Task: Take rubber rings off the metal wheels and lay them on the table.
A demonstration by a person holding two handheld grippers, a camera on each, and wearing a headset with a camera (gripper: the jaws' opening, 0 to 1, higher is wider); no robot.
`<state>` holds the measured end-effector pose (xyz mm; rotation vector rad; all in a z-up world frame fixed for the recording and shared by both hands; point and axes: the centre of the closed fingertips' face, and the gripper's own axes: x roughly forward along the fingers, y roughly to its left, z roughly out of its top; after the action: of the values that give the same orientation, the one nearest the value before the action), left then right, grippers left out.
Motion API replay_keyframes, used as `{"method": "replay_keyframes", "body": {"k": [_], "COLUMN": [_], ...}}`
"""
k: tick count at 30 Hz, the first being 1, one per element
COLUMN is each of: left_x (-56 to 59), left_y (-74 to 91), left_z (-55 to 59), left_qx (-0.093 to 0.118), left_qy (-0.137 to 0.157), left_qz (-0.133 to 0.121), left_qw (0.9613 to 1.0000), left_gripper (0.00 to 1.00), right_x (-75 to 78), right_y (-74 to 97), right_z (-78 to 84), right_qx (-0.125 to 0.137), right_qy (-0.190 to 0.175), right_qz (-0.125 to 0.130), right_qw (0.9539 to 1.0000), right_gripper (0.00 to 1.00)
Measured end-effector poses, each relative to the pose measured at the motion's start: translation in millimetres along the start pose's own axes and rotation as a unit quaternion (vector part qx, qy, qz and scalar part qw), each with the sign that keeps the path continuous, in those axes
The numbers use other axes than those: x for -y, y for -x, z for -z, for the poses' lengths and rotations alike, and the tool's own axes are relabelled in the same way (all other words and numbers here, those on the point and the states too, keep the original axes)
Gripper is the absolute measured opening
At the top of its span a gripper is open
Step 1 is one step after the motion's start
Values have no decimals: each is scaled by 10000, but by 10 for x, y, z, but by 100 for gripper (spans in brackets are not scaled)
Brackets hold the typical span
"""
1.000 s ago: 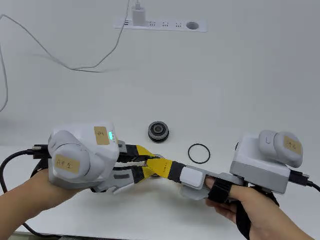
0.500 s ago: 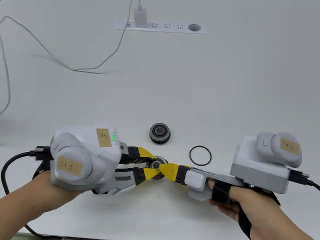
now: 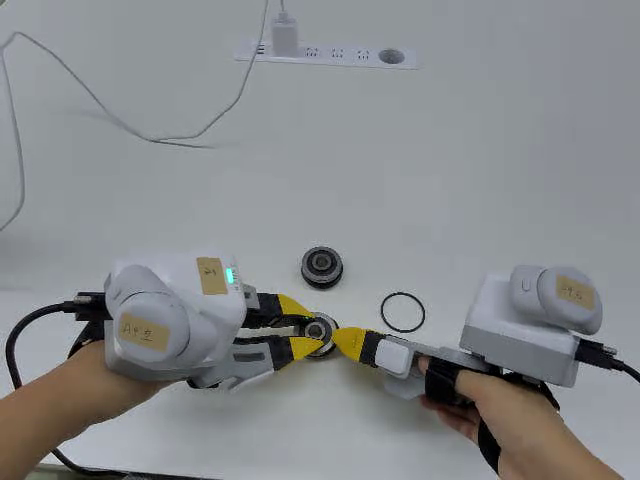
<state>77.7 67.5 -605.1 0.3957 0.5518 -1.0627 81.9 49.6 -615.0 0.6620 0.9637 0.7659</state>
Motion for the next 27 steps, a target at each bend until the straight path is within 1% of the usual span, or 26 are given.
{"method": "replay_keyframes", "body": {"k": [6, 8, 13, 16, 18, 23, 27], "left_x": [3, 4, 5, 5, 6, 6, 6], "left_y": [-1, -2, -2, -3, -3, -2, -2], "left_z": [0, 1, 4, 3, 2, -1, -2], "left_qx": [2, 1, -4, -16, -15, -17, -17], "left_qy": [-1, 4, 2, 20, 32, 39, 36], "left_qz": [2, 0, -18, -27, -25, -22, -15], "left_qw": [10000, 10000, 10000, 10000, 10000, 10000, 10000], "left_gripper": [12, 12, 12, 12, 12, 12, 12], "right_x": [-4, -4, -6, -14, -22, -32, -50], "right_y": [13, 12, 18, 26, 27, 28, 26], "right_z": [-8, -7, 0, -5, -7, -5, -5], "right_qx": [-10, -4, -22, -26, -34, -16, -12], "right_qy": [-60, -23, -127, -104, -75, -187, -194], "right_qz": [17, 39, 120, 143, 150, 131, 110], "right_qw": [10000, 10000, 9998, 9998, 9999, 9997, 9998], "right_gripper": [2, 2, 1, 1, 0, 0, 0]}}
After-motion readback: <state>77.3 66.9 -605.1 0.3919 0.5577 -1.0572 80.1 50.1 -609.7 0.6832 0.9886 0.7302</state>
